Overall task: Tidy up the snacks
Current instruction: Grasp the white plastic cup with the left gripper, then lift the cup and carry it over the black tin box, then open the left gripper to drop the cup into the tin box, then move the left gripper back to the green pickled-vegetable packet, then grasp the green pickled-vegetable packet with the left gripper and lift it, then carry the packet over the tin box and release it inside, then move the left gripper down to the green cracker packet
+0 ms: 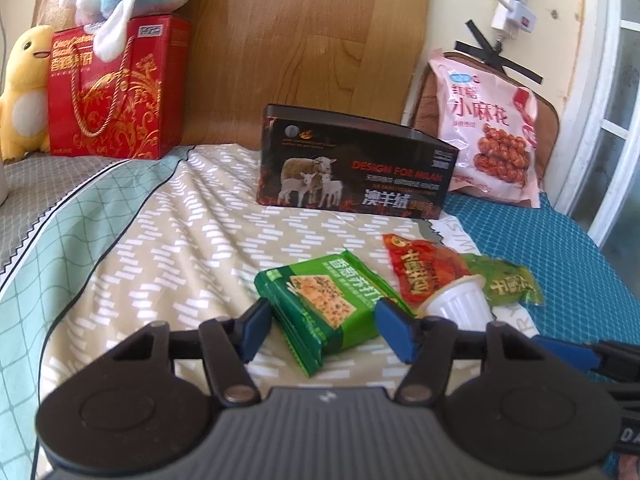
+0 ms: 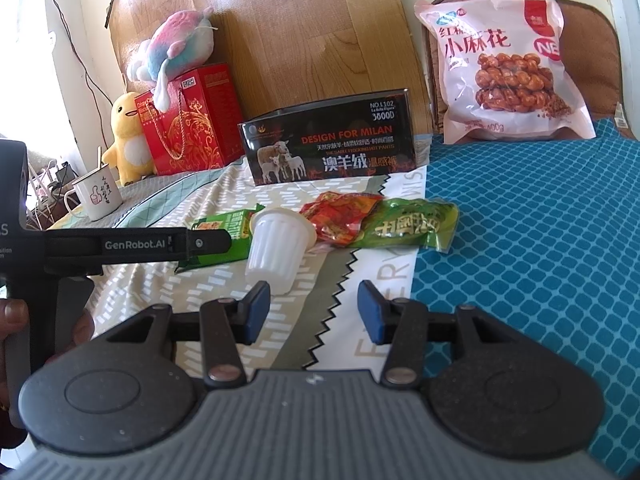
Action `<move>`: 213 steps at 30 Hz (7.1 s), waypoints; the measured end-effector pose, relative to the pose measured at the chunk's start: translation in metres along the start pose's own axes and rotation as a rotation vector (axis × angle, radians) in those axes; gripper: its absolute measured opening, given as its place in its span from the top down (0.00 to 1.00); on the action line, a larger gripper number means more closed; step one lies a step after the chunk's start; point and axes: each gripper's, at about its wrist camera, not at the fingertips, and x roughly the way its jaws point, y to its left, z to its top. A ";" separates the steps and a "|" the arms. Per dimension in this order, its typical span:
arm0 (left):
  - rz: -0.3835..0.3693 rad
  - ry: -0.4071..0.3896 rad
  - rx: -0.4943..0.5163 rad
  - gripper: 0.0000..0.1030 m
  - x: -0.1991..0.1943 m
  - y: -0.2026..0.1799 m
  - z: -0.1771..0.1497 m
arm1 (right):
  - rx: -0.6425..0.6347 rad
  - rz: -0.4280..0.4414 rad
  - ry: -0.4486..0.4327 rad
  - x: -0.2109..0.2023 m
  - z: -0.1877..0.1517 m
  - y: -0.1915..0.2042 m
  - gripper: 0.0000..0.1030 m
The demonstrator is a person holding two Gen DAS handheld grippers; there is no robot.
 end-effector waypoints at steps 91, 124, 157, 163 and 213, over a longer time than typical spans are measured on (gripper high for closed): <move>-0.526 0.123 0.087 0.63 0.034 -0.025 0.069 | 0.215 -0.066 0.024 0.025 0.055 -0.091 0.64; -0.445 0.249 -0.276 0.50 -0.005 0.054 0.020 | 0.200 0.206 0.094 0.009 0.035 -0.002 0.69; -0.576 0.349 -0.474 0.62 -0.020 0.076 -0.019 | 0.347 0.391 0.255 0.000 -0.009 0.002 0.74; -0.580 0.380 -0.412 0.82 -0.016 0.059 -0.024 | 0.202 0.426 0.209 -0.004 -0.010 0.023 0.46; -0.100 0.151 -0.060 0.42 0.034 0.096 0.089 | -0.097 0.386 0.177 0.098 0.084 0.048 0.50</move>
